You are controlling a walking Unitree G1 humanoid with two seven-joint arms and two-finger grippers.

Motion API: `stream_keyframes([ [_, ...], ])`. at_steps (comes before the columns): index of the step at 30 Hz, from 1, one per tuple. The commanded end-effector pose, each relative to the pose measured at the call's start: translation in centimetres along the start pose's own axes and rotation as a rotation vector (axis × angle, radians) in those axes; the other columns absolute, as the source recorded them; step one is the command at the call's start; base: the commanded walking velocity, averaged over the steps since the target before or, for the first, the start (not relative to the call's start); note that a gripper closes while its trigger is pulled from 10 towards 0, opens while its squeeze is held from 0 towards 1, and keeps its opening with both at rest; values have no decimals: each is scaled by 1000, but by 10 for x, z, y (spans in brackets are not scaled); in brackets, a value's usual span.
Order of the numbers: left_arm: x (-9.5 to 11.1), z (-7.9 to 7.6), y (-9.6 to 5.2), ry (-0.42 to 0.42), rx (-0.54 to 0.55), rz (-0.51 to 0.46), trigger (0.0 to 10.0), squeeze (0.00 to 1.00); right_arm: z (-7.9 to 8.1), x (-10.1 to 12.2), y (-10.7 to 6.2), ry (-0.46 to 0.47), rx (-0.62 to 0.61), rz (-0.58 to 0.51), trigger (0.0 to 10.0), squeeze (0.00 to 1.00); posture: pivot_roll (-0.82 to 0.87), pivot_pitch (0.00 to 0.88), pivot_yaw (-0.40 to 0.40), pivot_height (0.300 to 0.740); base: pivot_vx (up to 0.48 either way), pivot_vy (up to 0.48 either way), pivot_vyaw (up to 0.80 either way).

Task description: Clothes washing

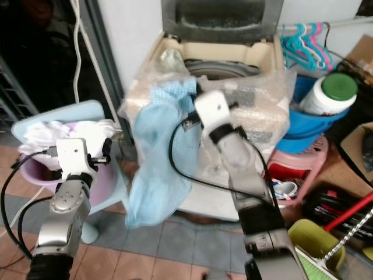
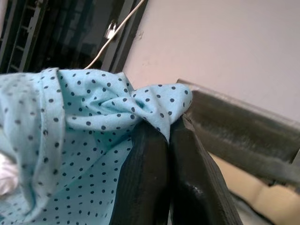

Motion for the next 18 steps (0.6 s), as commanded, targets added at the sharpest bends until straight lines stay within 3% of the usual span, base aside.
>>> stream_keyframes([
  [1, 4, -5, 1, 8, -12, -12, 10000, 0, -8, 4, 4, -4, -7, -14, 10000, 0, -33, 0, 72, 740, 450, 0, 0],
  [5, 3, -7, 1, 5, -16, -13, 10000, 0, -15, 13, 14, -8, -3, -34, 10000, 0, -29, 0, 65, 740, 453, 0, 0],
  [9, 2, -7, 2, -1, -17, -10, 10000, 0, -26, 33, 38, -29, 25, -78, 10000, 0, -34, 0, 77, 740, 465, 0, 0],
  [10, 2, -9, 4, 3, -28, -10, 10000, 0, -33, 47, 53, -33, 46, -106, 10000, 0, -41, 0, 84, 740, 420, 0, 0],
  [11, 2, -9, 4, 3, -28, -10, 10000, 0, -33, 47, 53, -33, 46, -106, 10000, 0, -41, 0, 84, 740, 420, 0, 0],
  [12, 4, -13, 6, 2, -38, -13, 10000, 0, -49, 82, 78, -139, 68, -169, 10000, 0, -52, 0, 88, 740, 375, 0, 0],
  [14, 5, -15, 8, -1, -43, -14, 10000, 0, -61, 107, 91, -198, 56, -209, 10000, 0, -53, 0, 85, 740, 339, 0, 0],
  [15, 6, -17, 9, -6, -43, -17, 10000, 0, -79, 130, 98, -234, -14, -244, 10000, 0, -51, 0, 79, 740, 281, 0, 0],
  [16, 8, -19, 10, -15, -38, -21, 10000, 0, -122, 187, 103, -265, -202, -344, 10000, 0, -51, 0, 76, 740, 0, 0, 0],
  [17, 9, -19, 10, -26, -32, -25, 10000, 0, -142, 217, 98, -288, -306, -412, 10000, 0, -46, 0, 64, 740, 0, 0, 0],
  [18, 10, -20, 10, -33, -28, -28, 10000, 0, -152, 233, 93, -300, -364, -452, 10000, 0, -46, 0, 64, 740, 0, 0, 0],
])
Point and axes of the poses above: a point about 5 cm out from each wrist's last joint towards the gripper, its own y axis pointing out of the wrist towards the gripper, its own x axis along the axis of the wrist's last joint, z = x × y, the point moved 5 cm from there along y, pointing out of the wrist towards the gripper, and after that the axes turned 4 degrees about y, right-handed, at the moved point
